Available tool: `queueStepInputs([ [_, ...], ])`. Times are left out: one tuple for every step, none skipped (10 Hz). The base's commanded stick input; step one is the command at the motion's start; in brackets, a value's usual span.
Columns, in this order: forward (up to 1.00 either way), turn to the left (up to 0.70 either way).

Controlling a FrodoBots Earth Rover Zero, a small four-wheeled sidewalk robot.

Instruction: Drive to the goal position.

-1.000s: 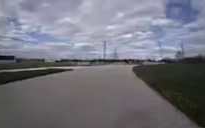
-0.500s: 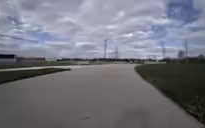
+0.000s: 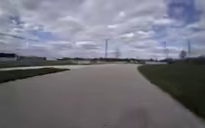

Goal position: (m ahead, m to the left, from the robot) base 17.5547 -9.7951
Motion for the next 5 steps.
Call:
queueStepInputs([
  [1.00,-0.02],
  [1.00,-0.40],
  [1.00,-0.40],
  [1.00,-0.40],
  [1.00,-0.40],
])
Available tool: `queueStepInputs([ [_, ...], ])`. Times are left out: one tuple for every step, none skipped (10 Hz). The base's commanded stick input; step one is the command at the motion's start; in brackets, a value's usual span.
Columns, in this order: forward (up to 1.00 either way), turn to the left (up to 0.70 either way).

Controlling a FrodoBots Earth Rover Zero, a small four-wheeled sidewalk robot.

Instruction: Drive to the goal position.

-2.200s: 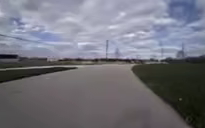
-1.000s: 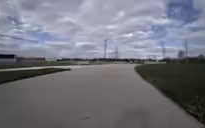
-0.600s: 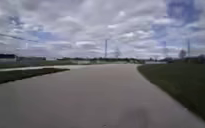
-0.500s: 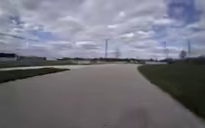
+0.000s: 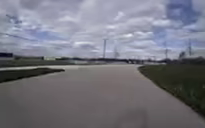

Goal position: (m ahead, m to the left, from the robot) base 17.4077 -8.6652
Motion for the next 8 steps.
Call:
queueStepInputs([
  [1.00,-0.04],
  [1.00,0.00],
  [1.00,0.00],
  [1.00,0.00],
  [1.00,0.00],
  [1.00,0.00],
  [1.00,0.00],
  [1.00,0.00],
])
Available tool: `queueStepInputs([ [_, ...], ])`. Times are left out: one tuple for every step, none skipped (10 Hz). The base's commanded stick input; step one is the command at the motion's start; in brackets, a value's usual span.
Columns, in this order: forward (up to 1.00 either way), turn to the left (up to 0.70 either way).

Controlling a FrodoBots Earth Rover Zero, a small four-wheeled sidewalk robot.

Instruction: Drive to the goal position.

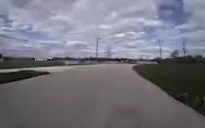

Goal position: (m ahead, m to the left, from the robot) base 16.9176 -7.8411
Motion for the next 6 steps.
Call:
queueStepInputs([
  [1.00,0.00],
  [1.00,0.00],
  [1.00,0.00],
  [1.00,0.00],
  [1.00,0.00],
  [1.00,0.00],
])
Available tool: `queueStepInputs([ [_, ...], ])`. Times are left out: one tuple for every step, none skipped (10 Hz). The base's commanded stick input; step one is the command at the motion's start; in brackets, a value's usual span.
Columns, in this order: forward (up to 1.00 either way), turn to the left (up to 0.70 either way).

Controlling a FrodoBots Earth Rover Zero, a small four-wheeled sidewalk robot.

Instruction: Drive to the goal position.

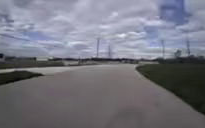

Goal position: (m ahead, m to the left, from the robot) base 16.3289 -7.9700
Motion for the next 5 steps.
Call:
queueStepInputs([
  [1.00,0.00],
  [1.00,0.00],
  [1.00,0.00],
  [1.00,0.00],
  [1.00,0.00],
])
